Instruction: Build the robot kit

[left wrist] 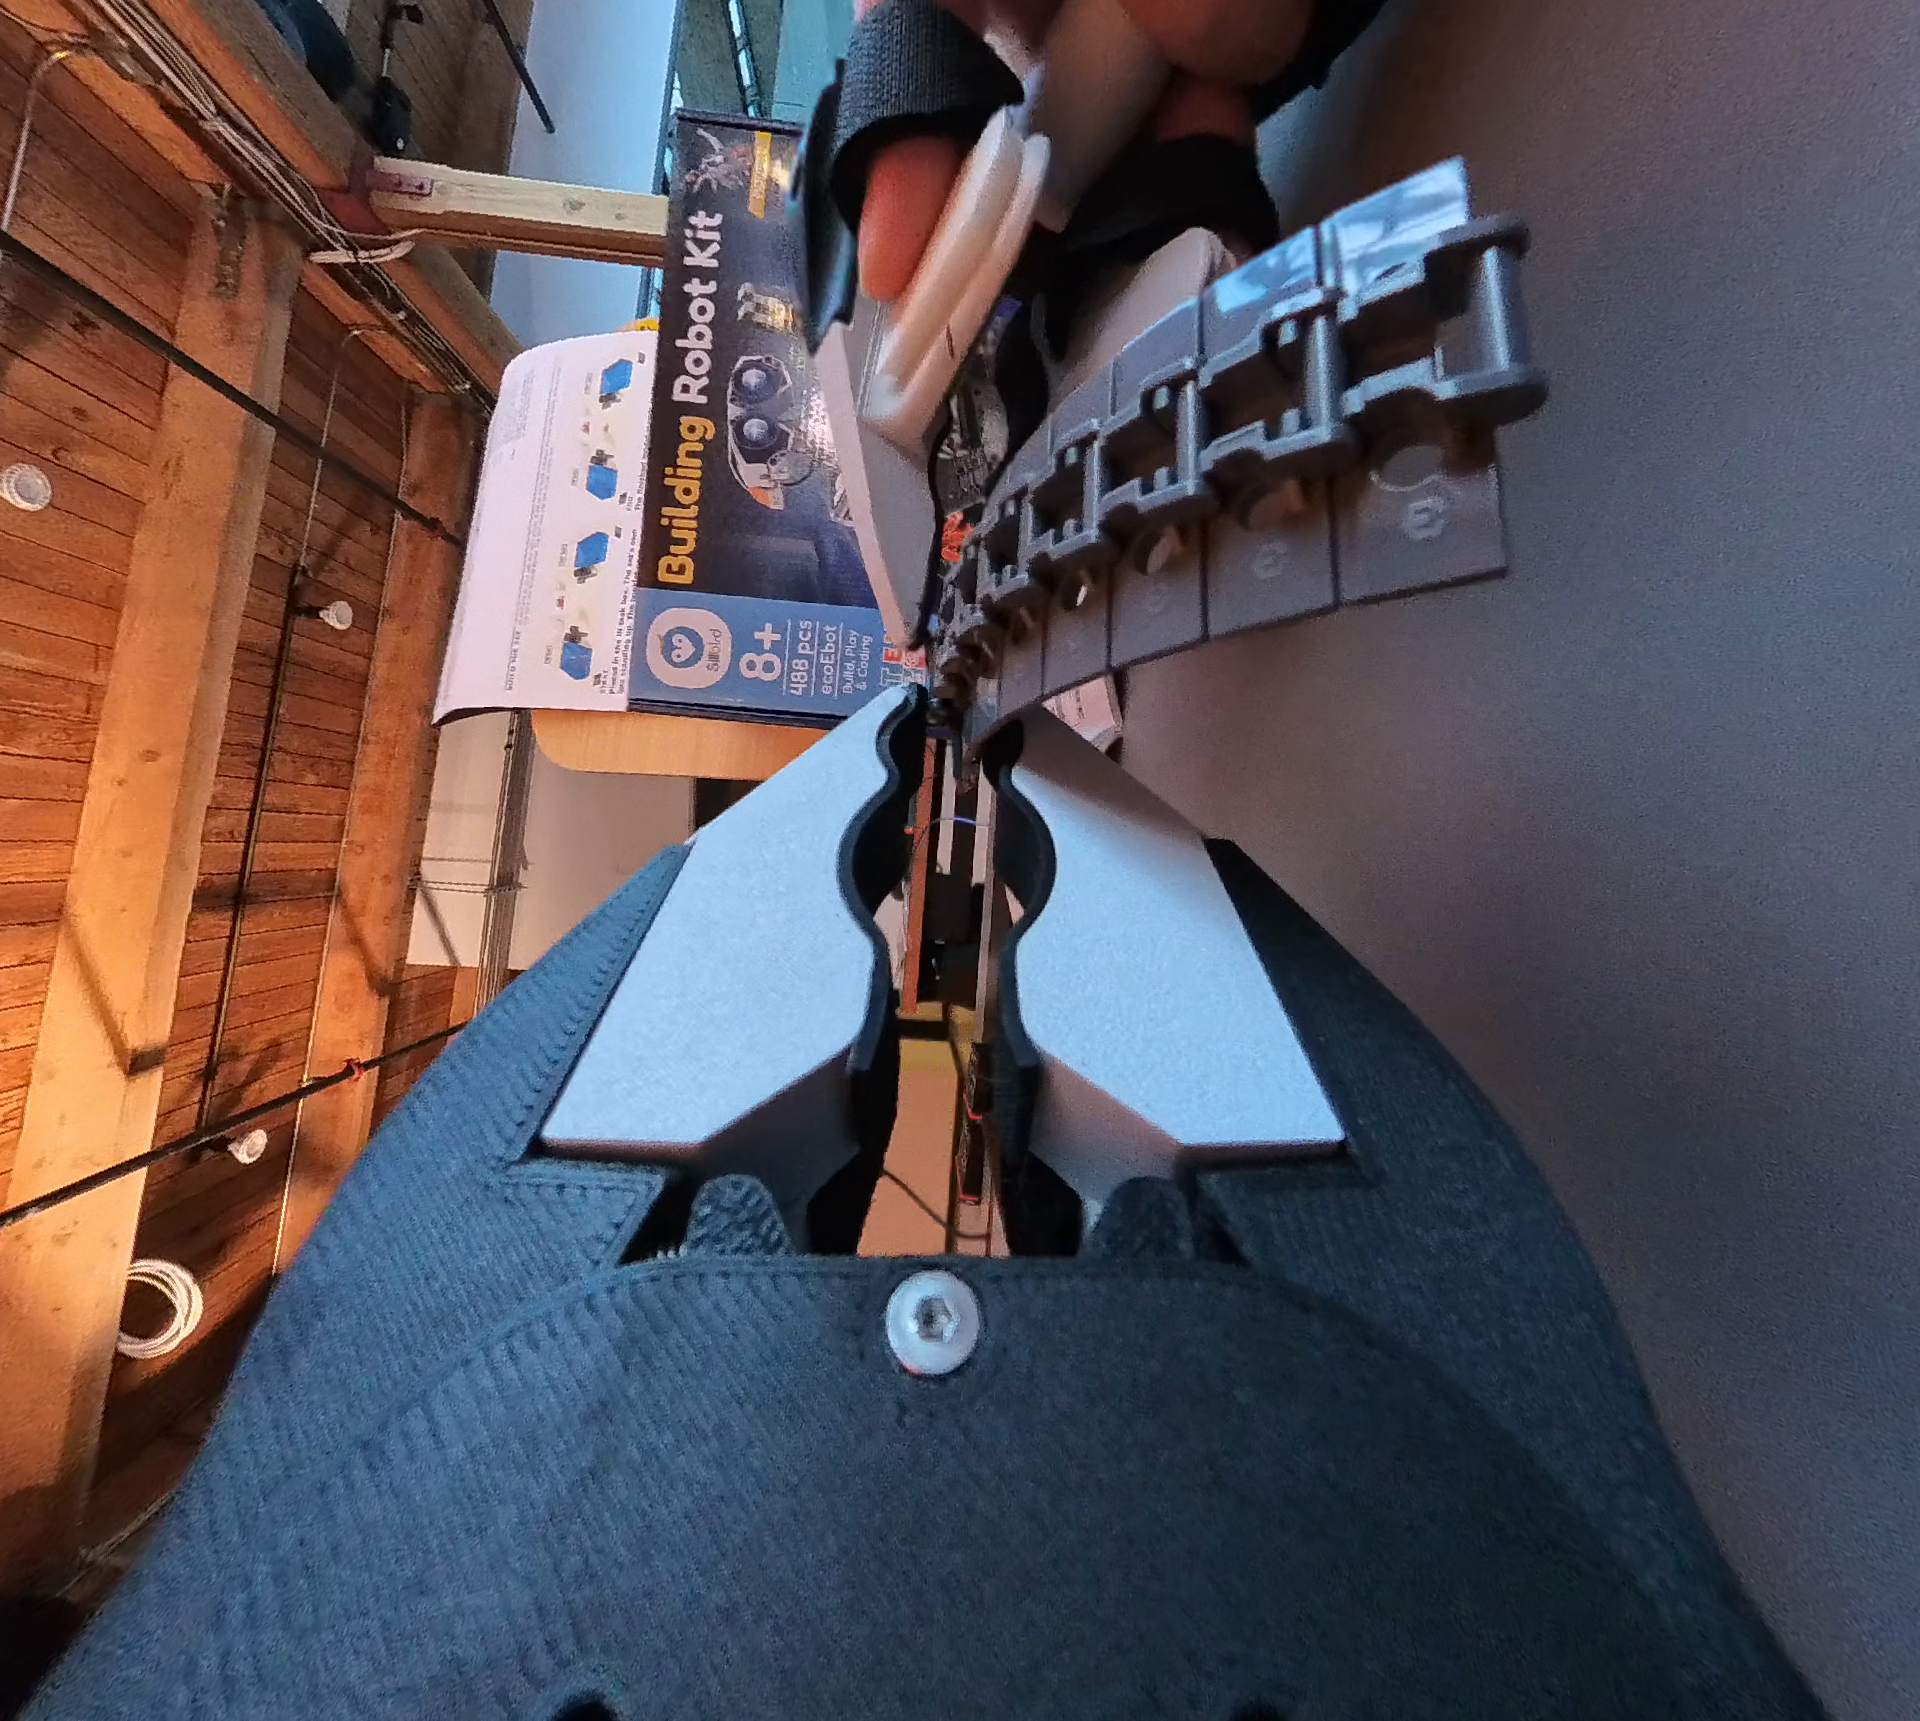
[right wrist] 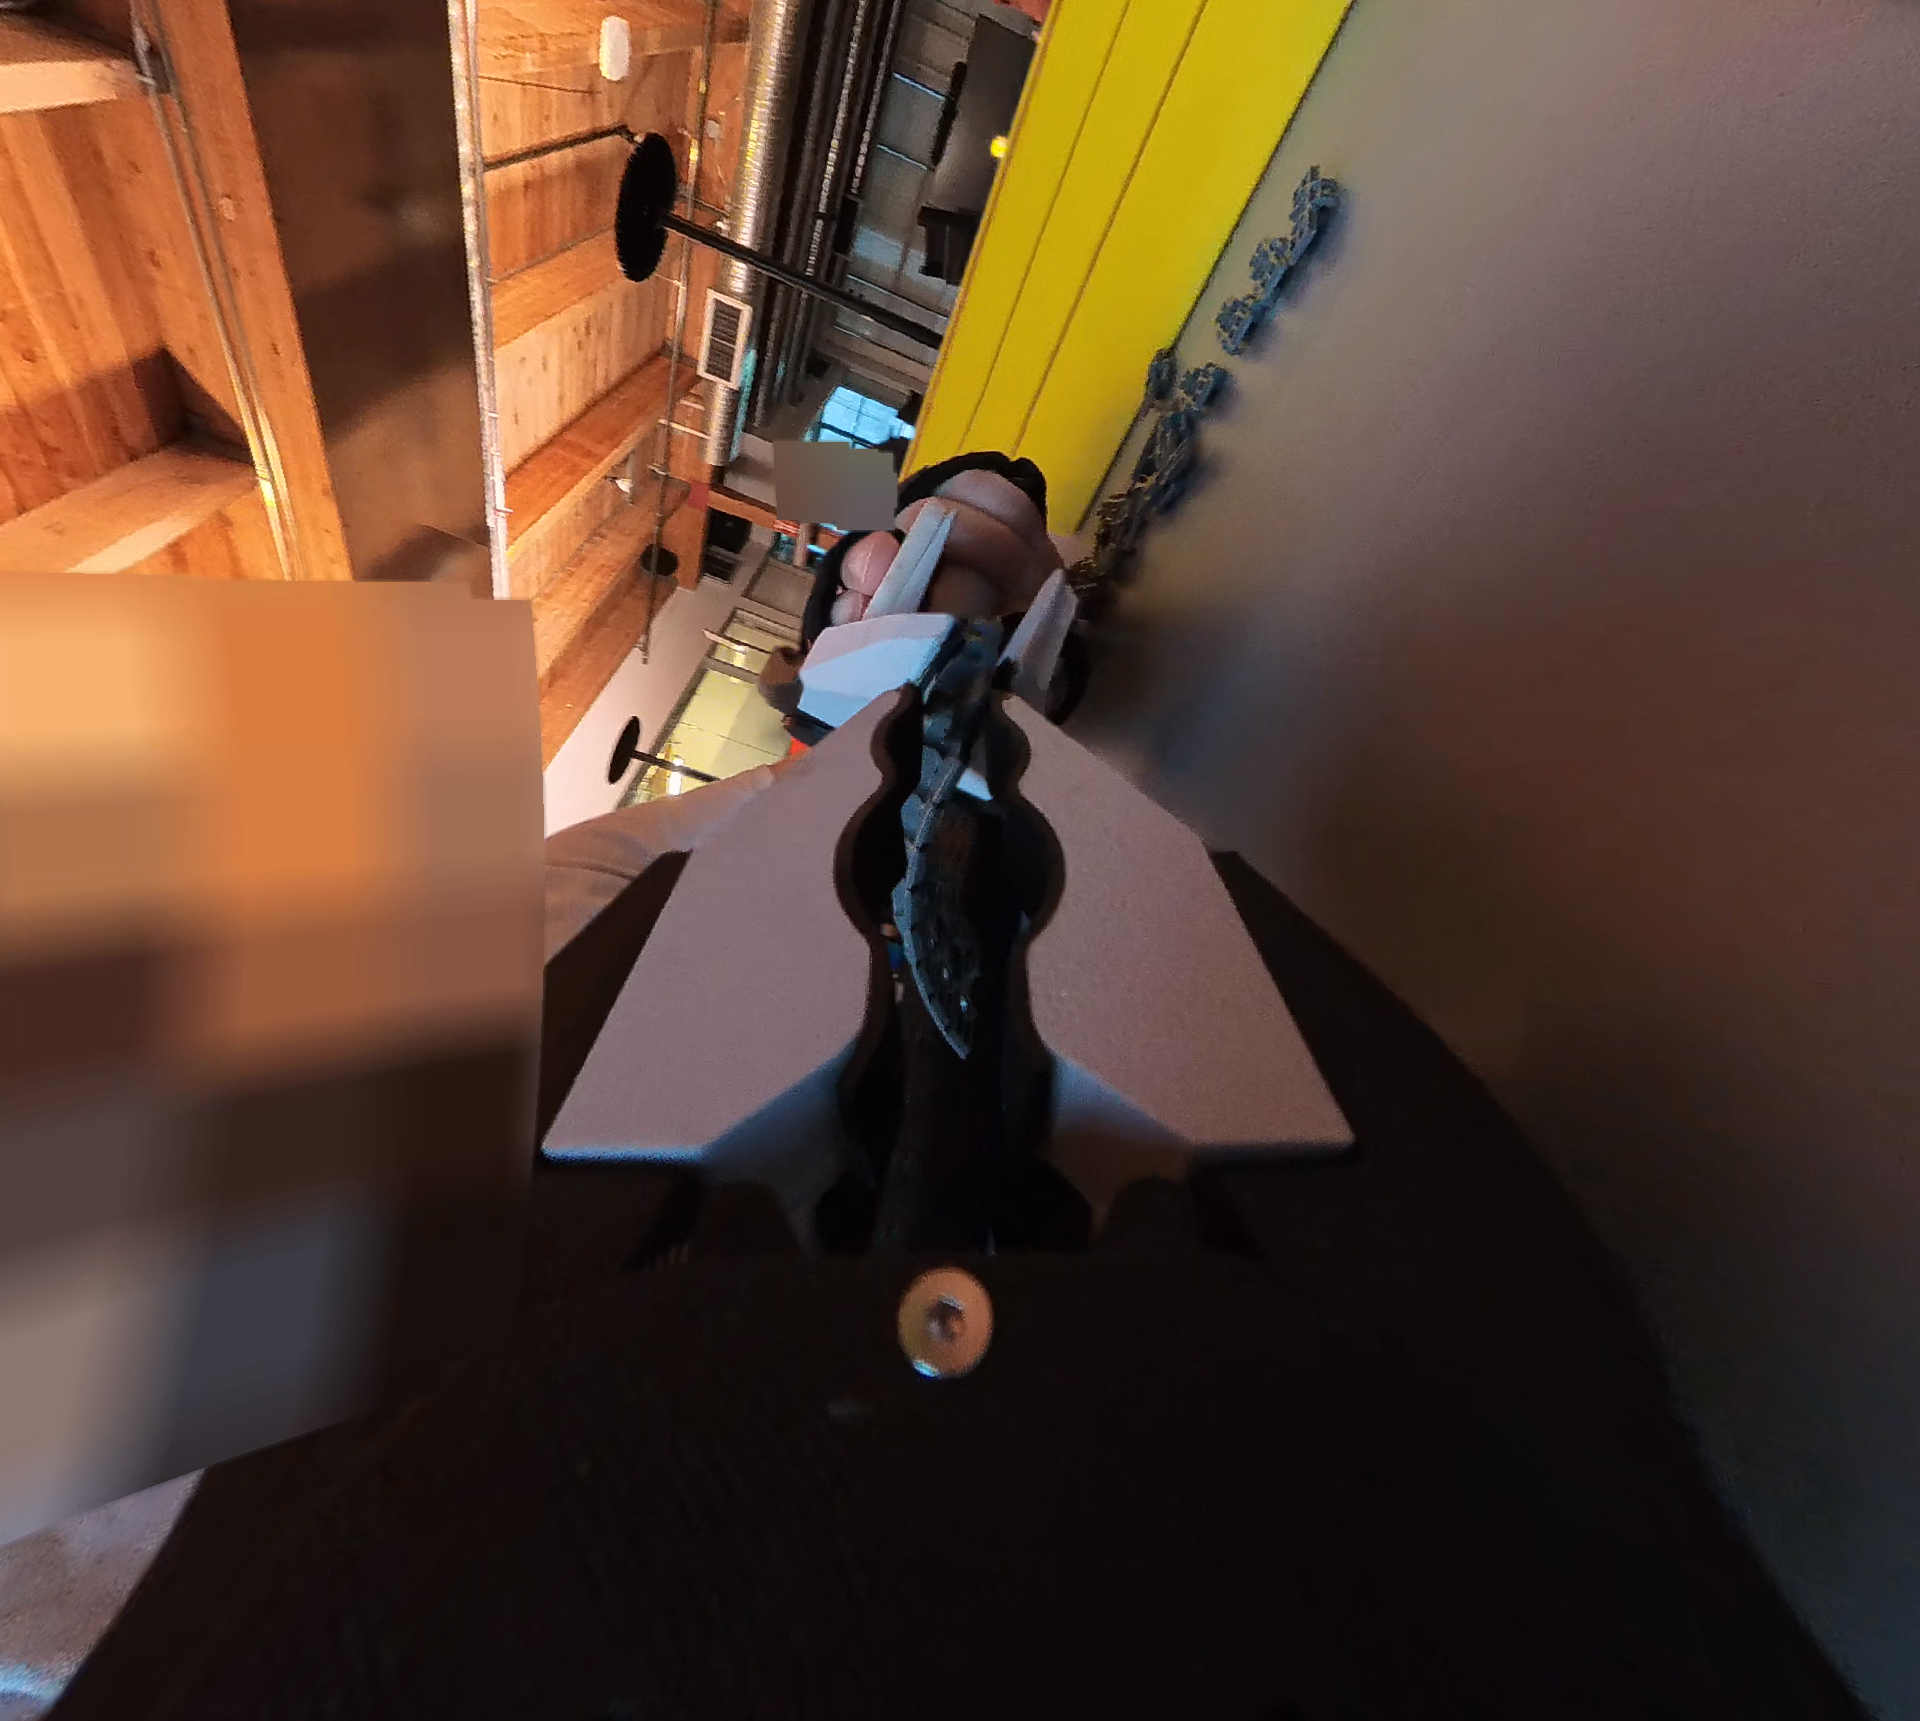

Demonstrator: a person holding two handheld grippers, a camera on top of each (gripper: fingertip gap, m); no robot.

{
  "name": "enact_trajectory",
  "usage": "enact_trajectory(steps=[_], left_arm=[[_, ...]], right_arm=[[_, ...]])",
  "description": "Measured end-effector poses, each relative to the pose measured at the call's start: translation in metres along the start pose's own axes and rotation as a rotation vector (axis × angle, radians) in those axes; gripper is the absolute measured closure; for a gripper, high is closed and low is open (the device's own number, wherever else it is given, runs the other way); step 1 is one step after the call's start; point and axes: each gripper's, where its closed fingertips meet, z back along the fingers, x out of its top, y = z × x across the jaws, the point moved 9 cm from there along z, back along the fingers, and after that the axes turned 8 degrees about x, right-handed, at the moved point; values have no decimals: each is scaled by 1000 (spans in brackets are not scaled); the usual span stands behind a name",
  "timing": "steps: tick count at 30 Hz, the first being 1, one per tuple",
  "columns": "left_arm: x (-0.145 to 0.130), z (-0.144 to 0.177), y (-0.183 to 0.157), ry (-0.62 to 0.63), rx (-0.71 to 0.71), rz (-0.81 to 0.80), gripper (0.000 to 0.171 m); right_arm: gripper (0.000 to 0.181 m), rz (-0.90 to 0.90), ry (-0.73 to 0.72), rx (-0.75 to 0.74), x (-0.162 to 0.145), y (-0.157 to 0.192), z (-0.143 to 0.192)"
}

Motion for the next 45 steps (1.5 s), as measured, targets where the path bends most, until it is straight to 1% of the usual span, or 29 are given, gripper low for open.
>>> enact_trajectory(steps=[6, 12, 16, 20, 23, 29, 31, 34, 37, 39, 42, 45], left_arm=[[0, 1, 1, -11, 3, -4, 164], [2, 3, -1, -29, -11, -9, 164], [3, 3, -2, -39, -22, -12, 164], [3, 3, -1, -32, -31, 21, 164], [2, 3, 2, -32, -32, 53, 164], [2, 4, 4, -36, -26, 63, 164], [2, 4, 3, -43, -36, 59, 164], [4, 5, -3, -44, -61, 30, 164], [6, 5, -6, -51, -73, 18, 163], [5, 5, -5, -50, -67, 24, 164], [5, 5, -5, -40, -72, 22, 164], [6, 5, -7, -41, -76, 5, 164]], right_arm=[[170, -114, -40, 93, -2, -5, 1], [175, -192, -30, 100, -4, -10, 2], [175, -145, 4, 61, -4, -8, 3], [174, -69, 26, 31, -2, -5, 2], [174, -46, 27, 29, -1, -4, 1], [170, -76, 1, 72, -1, -3, 0], [174, -84, 12, 48, -2, -4, 0], [175, -124, 21, 10, -4, -8, 1], [176, -87, 60, -33, -4, -7, 3], [175, -65, 53, -33, -4, -5, 2], [173, -94, 25, -9, -5, -7, 1], [174, -86, 41, -34, -5, -8, 2]])
